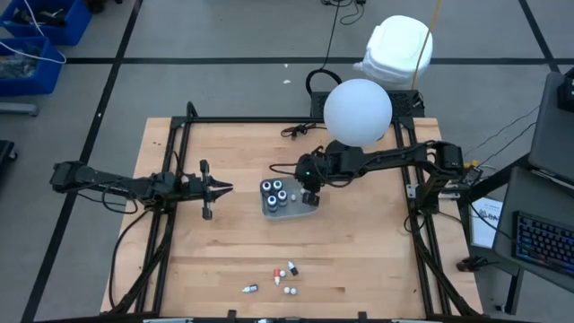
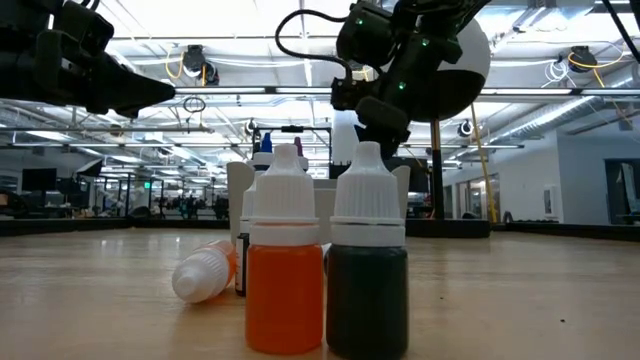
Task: Pick & Place food coloring
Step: Put the right small black food coloring bottle into the gray bin
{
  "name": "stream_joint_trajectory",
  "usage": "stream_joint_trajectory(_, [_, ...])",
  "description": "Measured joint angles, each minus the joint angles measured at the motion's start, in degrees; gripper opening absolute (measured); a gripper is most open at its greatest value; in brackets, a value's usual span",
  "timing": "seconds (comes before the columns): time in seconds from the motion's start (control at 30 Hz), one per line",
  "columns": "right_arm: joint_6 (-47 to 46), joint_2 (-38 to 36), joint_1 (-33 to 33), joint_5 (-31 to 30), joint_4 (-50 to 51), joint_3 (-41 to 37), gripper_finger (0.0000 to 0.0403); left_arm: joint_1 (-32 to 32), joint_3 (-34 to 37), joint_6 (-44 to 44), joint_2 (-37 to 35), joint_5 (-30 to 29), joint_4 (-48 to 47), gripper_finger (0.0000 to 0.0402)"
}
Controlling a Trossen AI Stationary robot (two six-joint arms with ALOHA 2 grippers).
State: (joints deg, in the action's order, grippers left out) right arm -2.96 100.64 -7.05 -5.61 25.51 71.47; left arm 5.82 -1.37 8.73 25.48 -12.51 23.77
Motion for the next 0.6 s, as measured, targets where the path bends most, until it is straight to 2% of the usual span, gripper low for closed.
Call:
stream_joint_trajectory(0.33, [-1.3, 4.4, 0.8, -0.1, -1.3, 0.0, 0.0057, 0.0, 0.0, -0.7, 0.0, 0.0, -0.1, 0.0047])
stream_joint_trajectory(0.6, [-1.5, 4.2, 0.7, -0.4, -1.1, 0.0, 0.0057, 0.0, 0.0, -0.7, 0.0, 0.0, -0.1, 0.0047])
